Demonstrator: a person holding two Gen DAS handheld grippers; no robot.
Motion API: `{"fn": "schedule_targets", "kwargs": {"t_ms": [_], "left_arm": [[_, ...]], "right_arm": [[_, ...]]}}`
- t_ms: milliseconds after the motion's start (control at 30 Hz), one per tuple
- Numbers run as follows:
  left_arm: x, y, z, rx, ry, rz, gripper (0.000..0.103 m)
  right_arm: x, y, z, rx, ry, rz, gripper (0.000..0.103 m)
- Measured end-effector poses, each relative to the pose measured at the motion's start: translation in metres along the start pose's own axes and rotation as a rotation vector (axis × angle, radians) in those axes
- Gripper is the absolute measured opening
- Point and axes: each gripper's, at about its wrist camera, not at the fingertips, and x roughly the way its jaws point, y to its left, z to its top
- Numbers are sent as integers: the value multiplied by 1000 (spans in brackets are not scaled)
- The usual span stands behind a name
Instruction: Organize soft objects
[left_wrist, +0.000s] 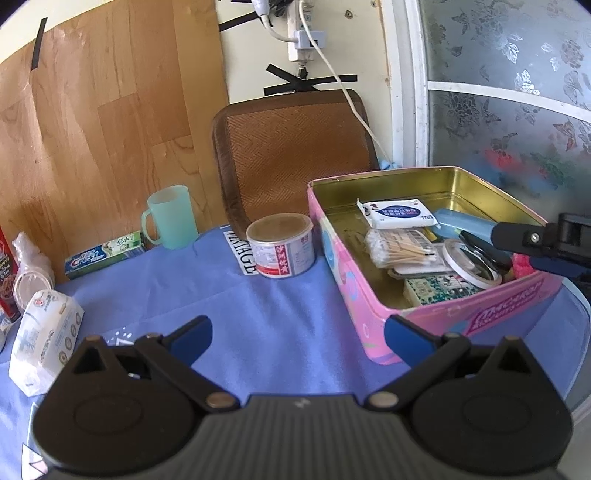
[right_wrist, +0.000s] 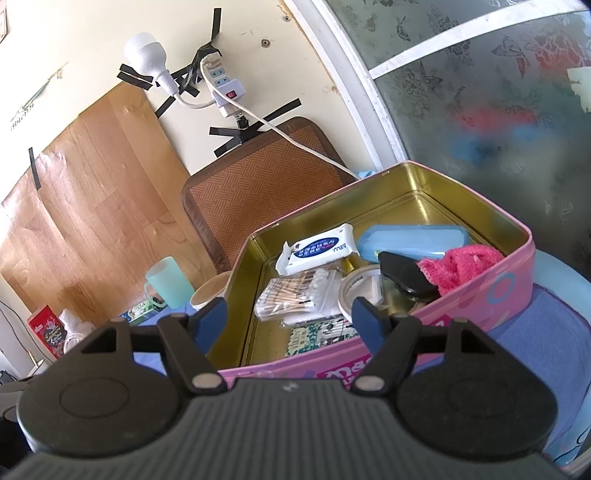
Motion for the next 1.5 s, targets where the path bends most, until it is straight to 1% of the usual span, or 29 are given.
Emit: {"fn": "schedule_targets", "kwargs": {"t_ms": [133,433,567,833,1500], "left_arm": [[-1,1,0,-10,3,-27,103],[3,8,0,-41,20,-38,103],[4,8,0,-42,19,-32,103],[8,9,-1,-46,41,-18,103],[15,8,-4,-51,76,-25,103]], "right_arm": [[0,0,1,-1,1,2,76],[2,0,1,1,5,0,77],[2,1,0,-1,7,1,77],[4,0,-2,6,15,-5,77],[4,-1,-5,7,15,-8,77]]}}
